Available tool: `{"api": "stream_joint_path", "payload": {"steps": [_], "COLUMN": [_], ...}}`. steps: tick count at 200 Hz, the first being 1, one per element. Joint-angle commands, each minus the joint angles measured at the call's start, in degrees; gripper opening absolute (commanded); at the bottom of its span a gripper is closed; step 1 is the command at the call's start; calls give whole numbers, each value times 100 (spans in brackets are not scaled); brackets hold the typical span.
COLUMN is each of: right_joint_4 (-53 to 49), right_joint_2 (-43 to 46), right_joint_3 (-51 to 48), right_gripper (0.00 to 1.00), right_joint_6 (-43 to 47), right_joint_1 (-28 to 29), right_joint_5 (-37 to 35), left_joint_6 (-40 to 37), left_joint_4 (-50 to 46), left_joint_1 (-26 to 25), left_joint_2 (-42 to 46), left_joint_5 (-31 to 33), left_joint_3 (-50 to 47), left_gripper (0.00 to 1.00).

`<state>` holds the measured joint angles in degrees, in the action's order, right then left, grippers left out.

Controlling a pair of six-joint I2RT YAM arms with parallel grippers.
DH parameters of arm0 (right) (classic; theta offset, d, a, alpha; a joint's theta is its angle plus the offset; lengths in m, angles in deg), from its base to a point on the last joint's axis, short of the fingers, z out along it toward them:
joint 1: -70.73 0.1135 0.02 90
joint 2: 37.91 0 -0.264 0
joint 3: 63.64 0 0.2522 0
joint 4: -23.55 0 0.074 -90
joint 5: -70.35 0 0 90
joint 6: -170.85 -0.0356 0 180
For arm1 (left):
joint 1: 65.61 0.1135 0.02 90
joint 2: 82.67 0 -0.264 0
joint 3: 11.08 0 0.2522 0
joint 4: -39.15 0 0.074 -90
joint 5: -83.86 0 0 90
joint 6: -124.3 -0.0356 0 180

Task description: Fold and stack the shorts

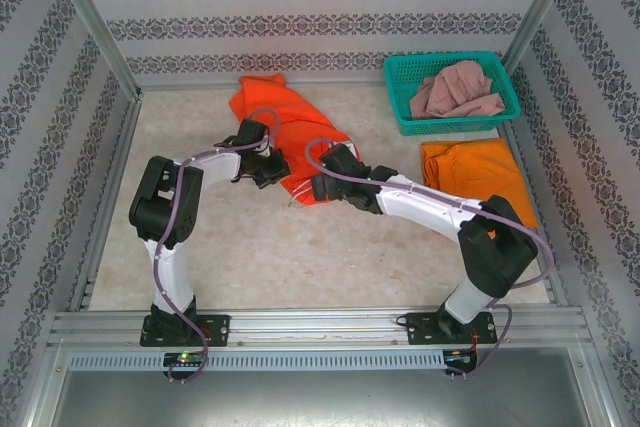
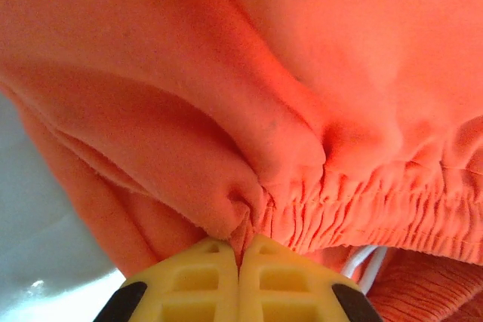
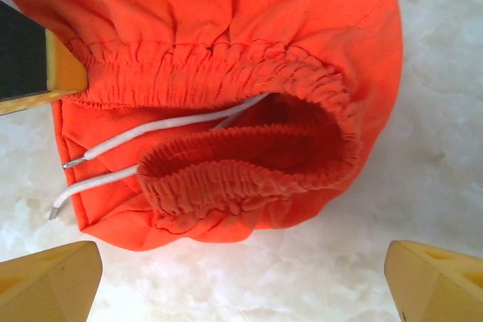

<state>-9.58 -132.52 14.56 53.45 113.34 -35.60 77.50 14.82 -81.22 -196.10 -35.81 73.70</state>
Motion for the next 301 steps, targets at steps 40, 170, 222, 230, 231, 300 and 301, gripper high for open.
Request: {"api": "stream_joint_path", "payload": {"steps": [40, 170, 222, 230, 231, 300, 301], "right_joint_4": [-228, -642, -560, -530, -510, -286, -277], "right_joint_2": [-937, -2107, -1344, -1192, -1157, -1050, -1088], "right_joint_3": [806, 1503, 1141, 1153, 1161, 3200, 3270], "right_gripper": [95, 53, 0, 0, 0, 0, 0], "right_joint_6": [-885, -1535, -1129, -1037, -1004, -117, -101], "right_joint_1": [51, -18, 3, 38, 52, 1174, 1213], "right_joint_5": [-158, -1023, -1052, -1035, -1016, -329, -293], "left_joint_6": [90, 143, -126, -205, -219, -976, -978], "left_joint_4": [260, 445, 105, -17, -34, -1443, -1459], "left_joint_1": [110, 136, 532, 629, 642, 2099, 2121], "left_joint_2": [997, 975, 1427, 1514, 1524, 2274, 2282], "left_joint_5": [378, 272, 456, 484, 486, 937, 937], "left_joint_3": [187, 82, 440, 587, 601, 2438, 2467], "left_gripper": [0, 0, 0, 0, 0, 0, 0]}}
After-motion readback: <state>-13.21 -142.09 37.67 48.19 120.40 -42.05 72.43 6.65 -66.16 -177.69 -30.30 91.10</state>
